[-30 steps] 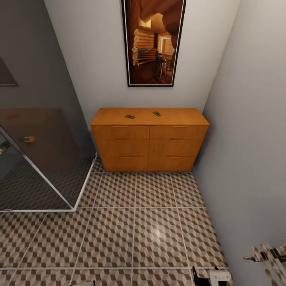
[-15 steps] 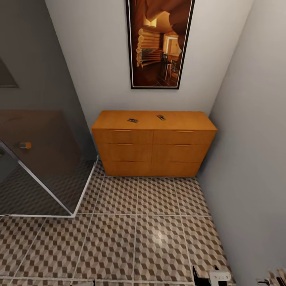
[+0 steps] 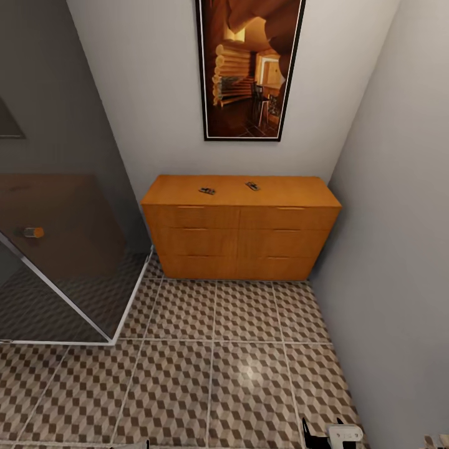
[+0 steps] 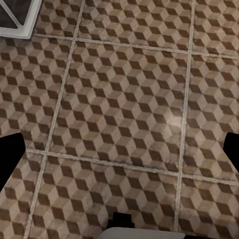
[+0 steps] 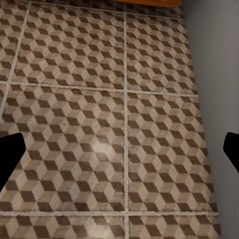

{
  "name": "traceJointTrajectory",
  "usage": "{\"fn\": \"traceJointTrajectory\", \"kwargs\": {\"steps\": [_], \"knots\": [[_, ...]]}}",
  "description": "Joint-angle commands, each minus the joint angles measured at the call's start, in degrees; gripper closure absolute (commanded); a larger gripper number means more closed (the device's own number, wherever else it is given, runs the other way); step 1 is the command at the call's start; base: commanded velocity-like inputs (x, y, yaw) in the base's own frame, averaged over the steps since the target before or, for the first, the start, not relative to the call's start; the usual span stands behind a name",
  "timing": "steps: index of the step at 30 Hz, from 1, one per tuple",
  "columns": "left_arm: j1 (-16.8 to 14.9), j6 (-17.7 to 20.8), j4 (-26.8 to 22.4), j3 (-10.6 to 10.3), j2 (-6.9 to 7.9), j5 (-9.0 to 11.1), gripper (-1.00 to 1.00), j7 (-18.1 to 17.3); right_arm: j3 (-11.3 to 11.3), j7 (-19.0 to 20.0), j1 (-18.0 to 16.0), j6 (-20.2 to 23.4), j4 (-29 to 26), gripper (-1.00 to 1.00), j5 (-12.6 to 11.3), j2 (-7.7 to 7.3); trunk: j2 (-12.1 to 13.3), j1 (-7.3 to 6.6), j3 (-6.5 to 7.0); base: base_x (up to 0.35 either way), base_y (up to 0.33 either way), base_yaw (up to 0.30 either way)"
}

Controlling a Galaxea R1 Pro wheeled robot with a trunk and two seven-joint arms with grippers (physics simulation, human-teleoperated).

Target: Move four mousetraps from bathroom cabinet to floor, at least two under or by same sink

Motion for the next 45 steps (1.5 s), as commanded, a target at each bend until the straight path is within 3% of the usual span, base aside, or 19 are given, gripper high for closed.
{"fn": "traceJointTrajectory", "kwargs": {"steps": [1,18,24,29,33,37,40,41,44,45], "knots": [[-0.10,-0.33,0.22,-0.29,-0.01,0.16,-1.00,0.16,0.51,-0.24,-0.04,-0.13,0.02,-1.00,-0.35,0.00,-0.10,0.03,-0.09,0.000,0.000,0.000],[-0.11,-0.33,0.22,-0.29,-0.01,0.16,-1.00,0.09,0.50,-0.65,-0.04,-0.06,-0.26,-1.00,-0.25,0.06,-0.10,0.03,-0.09,0.000,0.000,0.000],[-0.10,-0.33,0.22,-0.29,-0.01,0.16,-1.00,0.08,0.43,-7.06,-0.04,4.95,-2.24,-1.00,-0.07,0.12,-0.10,0.03,-0.09,0.000,0.000,0.000],[-0.09,-0.33,0.22,-0.29,-0.01,0.16,-1.00,0.08,0.55,-10.37,-0.10,17.32,-12.85,-1.00,0.09,0.06,-0.10,0.03,-0.09,0.000,0.000,0.000],[-0.09,-0.33,0.22,-0.29,-0.01,0.16,-1.00,0.08,0.64,-9.61,-0.12,32.15,-27.86,-1.00,0.15,-0.19,-0.10,0.03,-0.09,0.000,0.000,0.000],[-0.10,-0.29,0.26,-0.29,-0.09,0.16,-1.00,0.08,0.60,-5.85,-0.49,53.13,-49.23,-1.00,0.80,-0.48,-0.10,0.03,-0.09,0.000,0.000,0.000],[-0.10,-0.27,0.28,-0.29,-0.23,0.16,-1.00,0.08,0.58,-5.09,-1.09,60.92,-56.70,-1.00,1.05,-0.59,-0.10,0.03,-0.09,0.000,0.000,0.000],[-0.10,-0.24,0.29,-0.29,-0.31,0.16,-1.00,0.08,0.57,-4.80,-1.83,65.99,-61.58,-1.00,1.15,-0.60,-0.10,0.03,-0.09,0.000,0.000,0.000],[-0.09,-0.13,0.30,-0.29,-0.41,0.16,-1.00,0.08,0.51,-4.55,-3.66,73.09,-68.03,-1.00,1.23,-0.61,-0.10,0.03,-0.09,0.000,0.000,0.000],[-0.09,0.00,0.30,-0.29,-0.49,0.16,-1.00,0.08,0.49,-4.45,-5.40,77.42,-71.57,-1.00,1.26,-0.61,-0.10,0.03,-0.09,0.000,0.000,0.000]]}}
